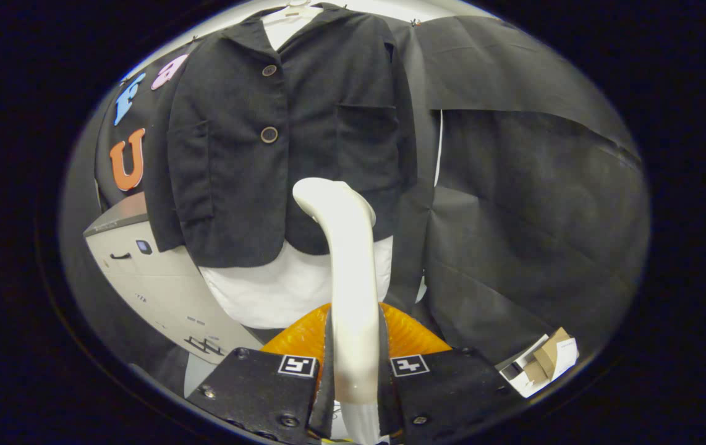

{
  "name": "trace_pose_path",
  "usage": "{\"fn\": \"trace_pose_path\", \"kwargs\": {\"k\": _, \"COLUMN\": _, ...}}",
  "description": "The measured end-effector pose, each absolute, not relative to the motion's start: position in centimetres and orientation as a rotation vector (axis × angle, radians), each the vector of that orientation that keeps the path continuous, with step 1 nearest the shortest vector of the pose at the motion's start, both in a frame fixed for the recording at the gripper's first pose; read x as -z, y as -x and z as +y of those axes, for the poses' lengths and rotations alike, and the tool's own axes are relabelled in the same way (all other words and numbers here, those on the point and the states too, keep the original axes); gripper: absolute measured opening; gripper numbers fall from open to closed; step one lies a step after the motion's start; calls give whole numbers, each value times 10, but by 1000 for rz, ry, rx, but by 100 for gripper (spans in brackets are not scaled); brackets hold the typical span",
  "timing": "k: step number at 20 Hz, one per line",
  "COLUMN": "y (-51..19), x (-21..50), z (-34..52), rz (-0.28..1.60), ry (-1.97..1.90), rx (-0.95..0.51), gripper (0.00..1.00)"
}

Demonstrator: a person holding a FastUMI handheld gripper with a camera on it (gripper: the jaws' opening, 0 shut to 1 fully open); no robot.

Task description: Iron the clothes twice with a garment steamer, once on the left side and once on the right side.

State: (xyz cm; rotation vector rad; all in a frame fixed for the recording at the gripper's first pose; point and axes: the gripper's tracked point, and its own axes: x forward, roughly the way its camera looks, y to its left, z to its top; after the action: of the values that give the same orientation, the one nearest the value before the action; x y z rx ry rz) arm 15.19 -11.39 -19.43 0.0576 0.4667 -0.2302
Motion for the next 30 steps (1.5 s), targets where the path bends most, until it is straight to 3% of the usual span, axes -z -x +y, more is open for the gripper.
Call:
{"fn": "trace_pose_path", "kwargs": {"k": 7, "y": -146, "x": 194, "z": -109, "rz": 467, "ry": -63, "rx": 227, "gripper": 31}}
{"fn": "trace_pose_path", "kwargs": {"k": 22, "y": -88, "x": 82, "z": -59, "rz": 277, "ry": -67, "rx": 152, "gripper": 31}}
{"fn": "trace_pose_path", "kwargs": {"k": 30, "y": -53, "x": 63, "z": -8, "rz": 248, "ry": -45, "rx": 82, "gripper": 30}}
